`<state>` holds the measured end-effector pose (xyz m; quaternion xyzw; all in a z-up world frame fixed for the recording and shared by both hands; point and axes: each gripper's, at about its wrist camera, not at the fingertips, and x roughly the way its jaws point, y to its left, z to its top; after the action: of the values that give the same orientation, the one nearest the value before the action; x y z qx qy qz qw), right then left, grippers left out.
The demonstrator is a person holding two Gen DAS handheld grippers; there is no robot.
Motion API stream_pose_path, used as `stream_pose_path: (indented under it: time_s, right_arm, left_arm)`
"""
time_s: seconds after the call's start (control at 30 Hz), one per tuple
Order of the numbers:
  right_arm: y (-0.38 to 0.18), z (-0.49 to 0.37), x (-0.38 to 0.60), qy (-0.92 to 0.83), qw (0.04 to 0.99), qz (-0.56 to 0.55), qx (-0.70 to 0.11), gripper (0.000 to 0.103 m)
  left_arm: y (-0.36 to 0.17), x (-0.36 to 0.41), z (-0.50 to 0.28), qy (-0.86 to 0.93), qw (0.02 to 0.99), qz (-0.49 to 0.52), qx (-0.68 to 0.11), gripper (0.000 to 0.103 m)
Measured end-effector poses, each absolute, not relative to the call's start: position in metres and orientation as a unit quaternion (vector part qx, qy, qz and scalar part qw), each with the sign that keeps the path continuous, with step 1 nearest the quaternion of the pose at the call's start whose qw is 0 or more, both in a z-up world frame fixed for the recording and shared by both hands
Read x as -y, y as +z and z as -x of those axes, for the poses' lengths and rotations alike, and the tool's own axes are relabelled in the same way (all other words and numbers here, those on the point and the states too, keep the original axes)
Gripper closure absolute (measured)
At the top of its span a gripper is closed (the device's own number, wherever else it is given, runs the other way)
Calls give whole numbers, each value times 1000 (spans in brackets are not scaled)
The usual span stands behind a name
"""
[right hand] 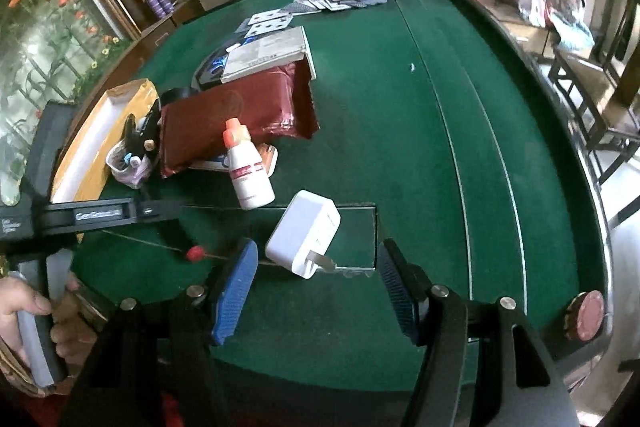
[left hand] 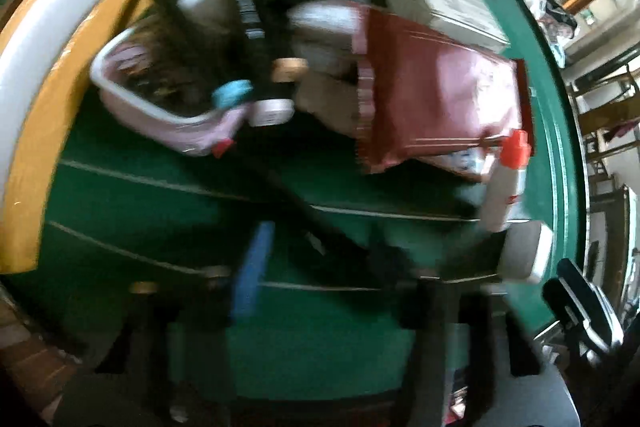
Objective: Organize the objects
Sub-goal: 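Close the left gripper on a black marker while the right gripper holds a white charger, then carry the black marker and white charger toward the yellow-rimmed white tray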
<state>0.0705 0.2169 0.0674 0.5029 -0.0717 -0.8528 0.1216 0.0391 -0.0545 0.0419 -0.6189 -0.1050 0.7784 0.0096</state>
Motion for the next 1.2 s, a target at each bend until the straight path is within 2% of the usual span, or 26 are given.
stream_pose_path:
  time_s: [0.03, 0.07, 0.3, 0.37, 0.4, 0.77, 1.0, 1.2]
  right_arm:
    - [67, -69, -215, -850, 123, -506, 73, 40]
    - [66, -68, -213, -848, 125, -509, 74, 40]
    - [54, -48, -198, -829, 128, -539, 80, 52]
    - [46, -41, -196, -819, 123, -554, 85, 62]
    - [42, -39, -195, -815, 121, -560, 82, 63]
    - [42, -43, -183, -819, 140, -556, 19, 64]
    - [47, -48, -202, -813, 163, -553, 86, 64]
    - [57, -51, -200, -816, 167, -545, 97, 64]
  left_arm:
    - [43, 62, -41, 777, 11, 620, 108, 83]
    - [43, 67, -44, 775, 16, 621, 114, 86]
    - [34, 78, -53, 765, 29, 629, 133, 87]
    - [34, 71, -47, 765, 31, 630, 126, 87]
    - [33, 70, -46, 765, 31, 632, 119, 87]
    - [35, 42, -52, 768, 23, 640, 19, 89]
    - [35, 50, -58, 761, 57, 642, 71, 89]
    - [39, 50, -57, 762, 72, 638, 81, 89]
